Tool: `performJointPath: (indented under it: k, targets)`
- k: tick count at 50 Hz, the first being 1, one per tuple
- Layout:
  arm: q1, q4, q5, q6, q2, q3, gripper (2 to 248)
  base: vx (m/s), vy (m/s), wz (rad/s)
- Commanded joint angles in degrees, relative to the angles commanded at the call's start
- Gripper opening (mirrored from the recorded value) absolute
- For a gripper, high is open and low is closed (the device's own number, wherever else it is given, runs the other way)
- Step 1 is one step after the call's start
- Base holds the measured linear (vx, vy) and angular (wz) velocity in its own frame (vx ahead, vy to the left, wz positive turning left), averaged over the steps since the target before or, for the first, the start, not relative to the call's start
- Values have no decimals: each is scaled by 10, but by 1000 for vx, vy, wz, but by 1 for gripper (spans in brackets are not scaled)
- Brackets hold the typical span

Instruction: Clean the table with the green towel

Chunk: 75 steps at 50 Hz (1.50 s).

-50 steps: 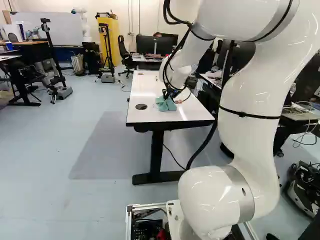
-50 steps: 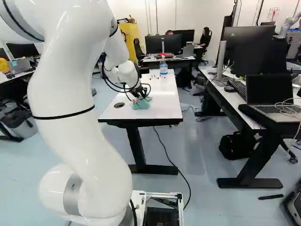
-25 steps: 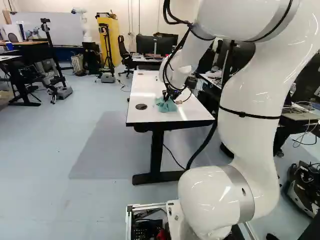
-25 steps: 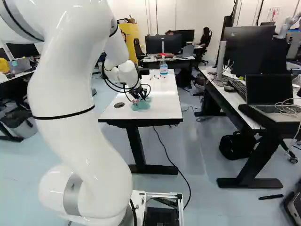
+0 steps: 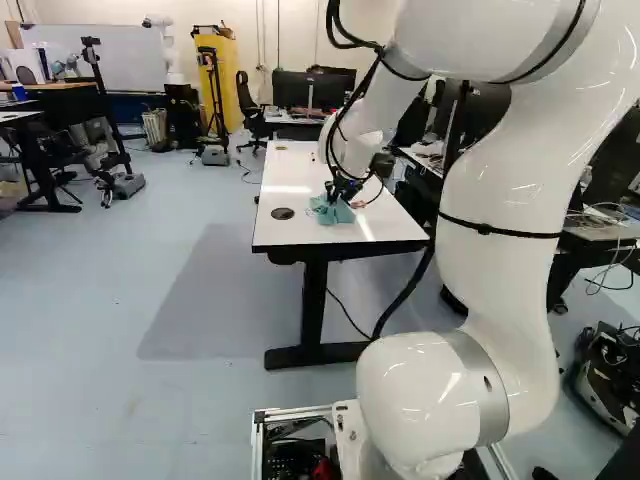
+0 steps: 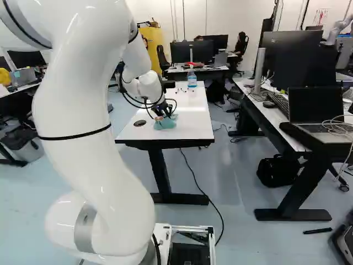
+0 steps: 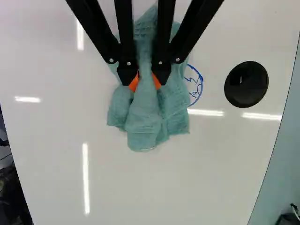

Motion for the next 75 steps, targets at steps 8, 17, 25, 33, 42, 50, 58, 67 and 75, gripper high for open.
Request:
performJointPath:
  k: [8,17,25,33,42,50,58,67,75]
  targets:
    - [0,0,0,0,0,0,47,0,0,0]
    - [0,0,0,0,-1,-1,47,0,0,0]
    - [3,0,0,0,-9,-11,47,0,0,0]
    - [15,0,0,0,-17,-21,47,0,0,0]
    - [31,0,0,0,-21,-26,47,0,0,0]
    - [45,0,0,0,-25,-30,47,0,0,0]
    - [59,0,0,0,-28,-35,47,0,0,0]
    - [75,0,0,0,-27,-33,47,0,0,0]
    - [82,0,0,0,-14,-17,47,0,0,0]
